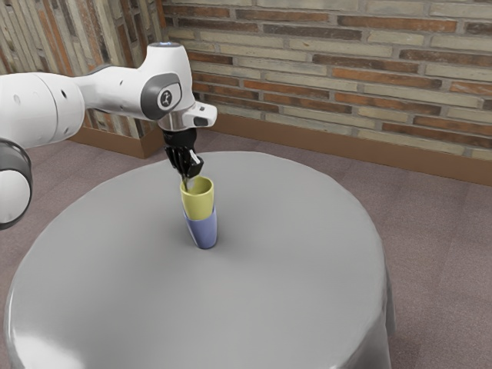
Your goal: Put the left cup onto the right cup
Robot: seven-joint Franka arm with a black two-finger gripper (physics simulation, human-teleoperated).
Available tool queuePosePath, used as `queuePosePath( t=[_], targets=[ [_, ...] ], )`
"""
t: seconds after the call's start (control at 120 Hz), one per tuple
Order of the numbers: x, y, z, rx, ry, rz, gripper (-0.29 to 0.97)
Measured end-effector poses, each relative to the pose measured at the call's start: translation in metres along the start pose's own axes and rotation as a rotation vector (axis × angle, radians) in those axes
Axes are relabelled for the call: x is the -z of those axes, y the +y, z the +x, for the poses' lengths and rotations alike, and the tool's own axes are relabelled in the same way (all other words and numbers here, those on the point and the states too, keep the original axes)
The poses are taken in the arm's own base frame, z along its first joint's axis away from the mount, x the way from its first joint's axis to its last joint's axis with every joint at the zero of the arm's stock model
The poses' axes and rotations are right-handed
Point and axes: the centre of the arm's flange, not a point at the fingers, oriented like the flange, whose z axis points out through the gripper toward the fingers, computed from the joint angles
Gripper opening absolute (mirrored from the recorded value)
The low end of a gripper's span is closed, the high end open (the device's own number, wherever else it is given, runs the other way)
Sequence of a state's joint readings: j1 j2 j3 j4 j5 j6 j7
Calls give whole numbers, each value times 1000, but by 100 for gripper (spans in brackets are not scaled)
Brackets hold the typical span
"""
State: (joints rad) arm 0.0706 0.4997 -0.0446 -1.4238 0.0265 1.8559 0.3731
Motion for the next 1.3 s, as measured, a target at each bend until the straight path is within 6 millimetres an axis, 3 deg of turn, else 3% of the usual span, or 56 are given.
queuePosePath(
  t=[0.317, 0.483, 0.925, 1.3],
  targets=[
    [1, -1, 0, -1, 2, -3, 44],
    [10, 0, -2, -2, 13, -2, 57],
    [64, 9, -17, -2, 63, 6, 67],
    [137, 29, -59, 5, 101, 7, 68]
  ],
)
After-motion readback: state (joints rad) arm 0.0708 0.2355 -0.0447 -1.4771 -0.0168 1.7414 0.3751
